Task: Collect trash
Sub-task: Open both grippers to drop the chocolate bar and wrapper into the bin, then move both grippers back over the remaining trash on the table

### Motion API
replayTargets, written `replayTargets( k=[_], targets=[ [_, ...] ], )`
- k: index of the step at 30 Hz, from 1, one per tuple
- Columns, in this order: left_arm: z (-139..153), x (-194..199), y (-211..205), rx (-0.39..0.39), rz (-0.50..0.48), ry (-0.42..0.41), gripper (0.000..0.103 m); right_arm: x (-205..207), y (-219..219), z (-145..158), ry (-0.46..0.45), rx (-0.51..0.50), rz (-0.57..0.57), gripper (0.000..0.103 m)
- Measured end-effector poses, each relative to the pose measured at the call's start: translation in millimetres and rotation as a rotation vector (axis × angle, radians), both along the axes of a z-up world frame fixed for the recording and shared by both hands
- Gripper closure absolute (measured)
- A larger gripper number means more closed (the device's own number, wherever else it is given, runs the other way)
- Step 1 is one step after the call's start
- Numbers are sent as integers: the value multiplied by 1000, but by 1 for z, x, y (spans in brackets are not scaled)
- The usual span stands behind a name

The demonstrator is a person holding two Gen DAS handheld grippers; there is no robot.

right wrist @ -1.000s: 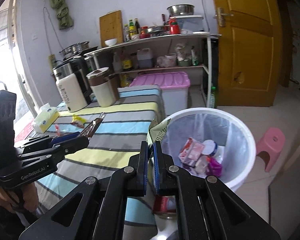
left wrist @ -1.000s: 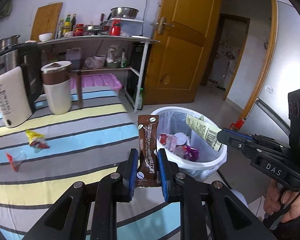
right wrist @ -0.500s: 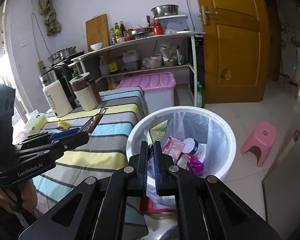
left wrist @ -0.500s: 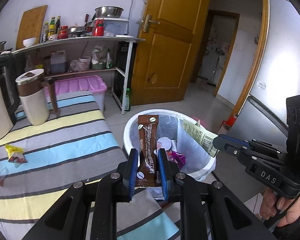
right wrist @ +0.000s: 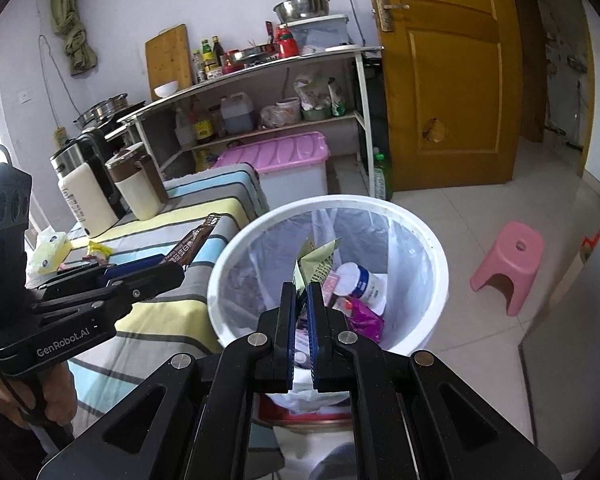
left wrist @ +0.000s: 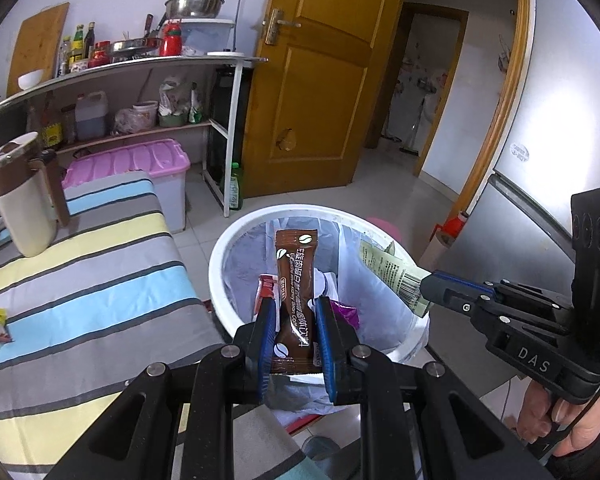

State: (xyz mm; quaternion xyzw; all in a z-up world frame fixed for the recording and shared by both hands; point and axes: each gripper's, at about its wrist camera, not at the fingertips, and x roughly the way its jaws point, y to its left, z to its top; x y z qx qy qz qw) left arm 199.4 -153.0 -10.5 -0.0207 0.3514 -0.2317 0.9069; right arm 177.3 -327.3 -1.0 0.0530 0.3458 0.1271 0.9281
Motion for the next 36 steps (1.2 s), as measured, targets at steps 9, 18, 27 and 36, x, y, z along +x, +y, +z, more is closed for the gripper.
replayTargets(
  k=[9, 18, 27, 36],
  targets=[
    [-17, 22, -15, 0, -29, 44, 82, 15, -12, -17, 44, 8, -17, 97],
    [-29, 38, -23, 0, -43, 75, 82, 26, -15, -36, 106, 9, -21, 91],
    [-30, 39, -20, -17, -43, 79, 82, 23, -19, -35, 102, 15, -31, 87],
    [-23, 25, -10, -37, -29, 63, 82, 12, -17, -24, 72, 25, -29, 86]
  ],
)
